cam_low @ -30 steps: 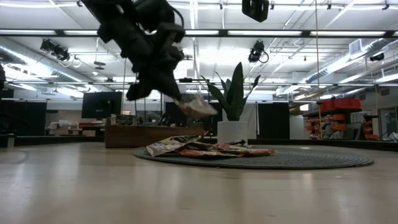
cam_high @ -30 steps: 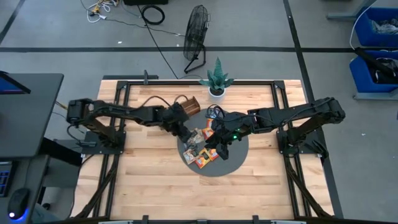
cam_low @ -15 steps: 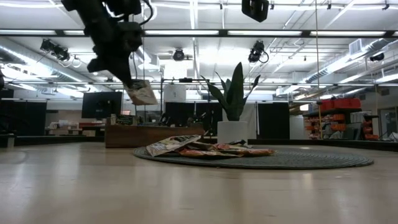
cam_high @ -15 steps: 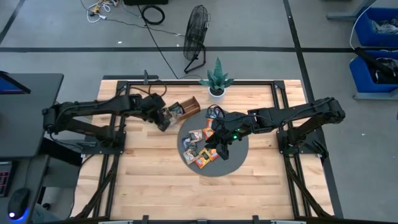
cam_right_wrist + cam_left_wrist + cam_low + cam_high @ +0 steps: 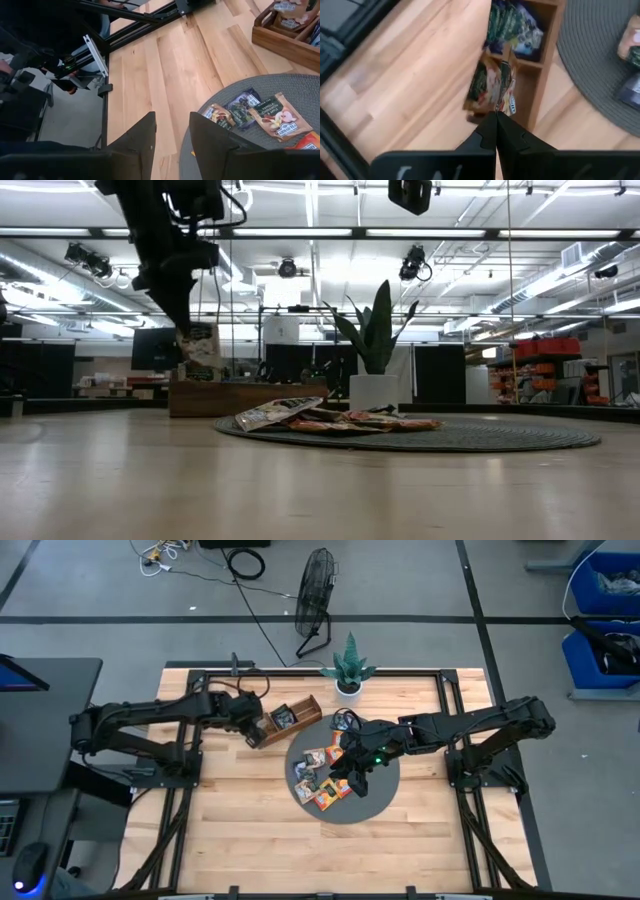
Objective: Pick & Place Tea
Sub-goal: Put the brown tea bag into the left section of the wooden organizer
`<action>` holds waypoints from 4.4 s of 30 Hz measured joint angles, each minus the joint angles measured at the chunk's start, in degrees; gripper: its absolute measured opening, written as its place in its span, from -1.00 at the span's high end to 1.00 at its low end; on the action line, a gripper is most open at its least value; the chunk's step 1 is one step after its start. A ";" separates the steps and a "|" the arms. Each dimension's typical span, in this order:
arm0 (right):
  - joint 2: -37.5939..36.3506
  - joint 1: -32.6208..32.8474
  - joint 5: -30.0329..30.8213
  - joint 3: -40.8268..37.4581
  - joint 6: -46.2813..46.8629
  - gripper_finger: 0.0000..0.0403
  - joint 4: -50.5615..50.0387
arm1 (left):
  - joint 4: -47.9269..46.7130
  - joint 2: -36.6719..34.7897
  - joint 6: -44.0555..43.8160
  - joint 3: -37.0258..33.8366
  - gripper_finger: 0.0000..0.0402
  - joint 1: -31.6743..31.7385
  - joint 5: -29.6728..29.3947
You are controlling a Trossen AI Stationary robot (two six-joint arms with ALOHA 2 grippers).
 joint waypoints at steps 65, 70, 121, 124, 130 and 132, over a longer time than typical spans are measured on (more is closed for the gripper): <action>0.00 0.00 0.42 0.00 0.25 0.37 0.15 | 2.87 11.45 -0.16 0.02 0.99 0.77 -1.57; 0.00 0.00 0.42 0.00 0.25 0.37 0.15 | 2.92 11.45 -0.12 0.02 0.91 0.77 -1.59; 18.89 0.02 1.40 -0.09 10.87 0.36 -3.07 | 18.34 -4.38 -20.36 0.06 0.31 -23.47 1.99; 22.16 -0.10 1.61 -0.09 13.28 0.33 -1.02 | 18.23 -4.38 -20.87 0.06 0.31 -24.28 1.99; 25.83 -0.89 0.09 -0.09 18.64 0.10 5.66 | 18.24 -4.36 -21.44 0.06 0.31 -25.77 1.99; 25.99 -1.43 -0.19 -0.09 20.64 -0.01 5.67 | 18.29 -4.36 -21.41 0.06 0.31 -26.08 1.99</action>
